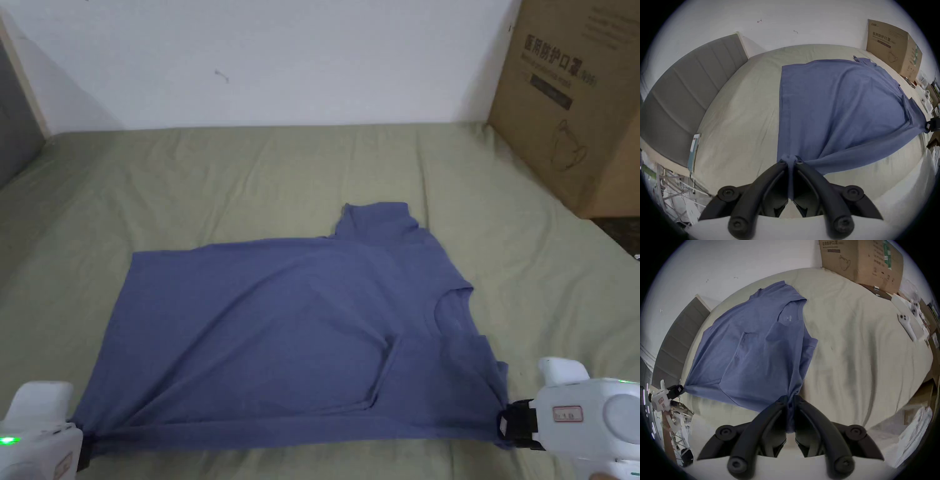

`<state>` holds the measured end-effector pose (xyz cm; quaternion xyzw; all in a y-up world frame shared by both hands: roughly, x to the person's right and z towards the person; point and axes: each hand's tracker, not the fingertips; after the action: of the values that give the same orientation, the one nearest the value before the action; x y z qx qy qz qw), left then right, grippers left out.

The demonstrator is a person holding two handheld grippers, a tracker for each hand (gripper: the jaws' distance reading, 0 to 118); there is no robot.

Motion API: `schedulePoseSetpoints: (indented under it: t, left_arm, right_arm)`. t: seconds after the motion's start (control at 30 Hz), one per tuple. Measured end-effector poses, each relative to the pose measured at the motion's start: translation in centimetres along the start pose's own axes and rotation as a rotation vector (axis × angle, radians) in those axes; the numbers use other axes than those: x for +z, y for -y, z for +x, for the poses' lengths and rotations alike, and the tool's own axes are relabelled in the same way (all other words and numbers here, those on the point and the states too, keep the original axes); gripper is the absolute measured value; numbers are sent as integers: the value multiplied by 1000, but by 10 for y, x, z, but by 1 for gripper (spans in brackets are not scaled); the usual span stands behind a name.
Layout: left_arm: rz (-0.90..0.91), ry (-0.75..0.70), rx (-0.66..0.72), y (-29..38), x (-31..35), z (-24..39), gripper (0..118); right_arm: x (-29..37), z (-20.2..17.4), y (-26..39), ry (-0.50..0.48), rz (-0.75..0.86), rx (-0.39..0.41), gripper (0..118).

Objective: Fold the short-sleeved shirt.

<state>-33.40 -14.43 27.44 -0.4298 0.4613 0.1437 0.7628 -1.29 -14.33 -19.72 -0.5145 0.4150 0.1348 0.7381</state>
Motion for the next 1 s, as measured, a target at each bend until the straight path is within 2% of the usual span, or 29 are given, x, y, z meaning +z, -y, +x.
schedulePoseSetpoints:
  t: [0.37,0.4,0.43,0.47,0.5,0.53,0.57,0.6,0.7,0.77,0.83,0.87,0.9,0.93,0.97,1.0]
  left_arm:
    - [17,4,27,27,15,5,4]
    - [12,8,32,26,15,4,16]
    - [4,8,38,26,16,3,36]
    - [-3,11,43,26,16,1,61]
    - [-3,21,50,27,17,0,91]
    - [2,30,62,29,19,-1,101]
    - [8,39,70,30,24,-3,101]
    - [12,43,77,30,28,-3,100]
    - [36,65,112,34,40,-5,100]
    - [61,108,140,36,49,-5,100]
    - [75,126,155,40,59,-3,97]
    - [79,132,161,42,62,-3,90]
    - [81,141,165,44,65,-3,66]
    - [90,151,168,48,69,-3,35]
    - [96,154,168,52,70,-1,2]
    - [95,150,163,56,70,0,0]
  right_arm:
    - [3,9,29,-5,-9,-3,7]
    - [3,9,30,-6,-5,-2,7]
    - [3,8,31,-5,-1,6,7]
    - [4,7,31,8,4,17,13]
    - [5,6,31,34,11,27,36]
    - [5,6,32,70,12,41,61]
    - [6,7,33,80,14,41,82]
    - [9,8,34,79,24,37,86]
    - [25,6,35,39,61,37,85]
    - [34,0,35,45,90,67,82]
    - [38,-9,36,69,114,110,67]
    - [41,-13,37,71,123,127,55]
    - [42,-17,38,67,132,142,28]
    - [43,-20,40,61,143,147,8]
    - [42,-22,41,55,144,142,6]
    - [39,-22,42,38,147,132,0]
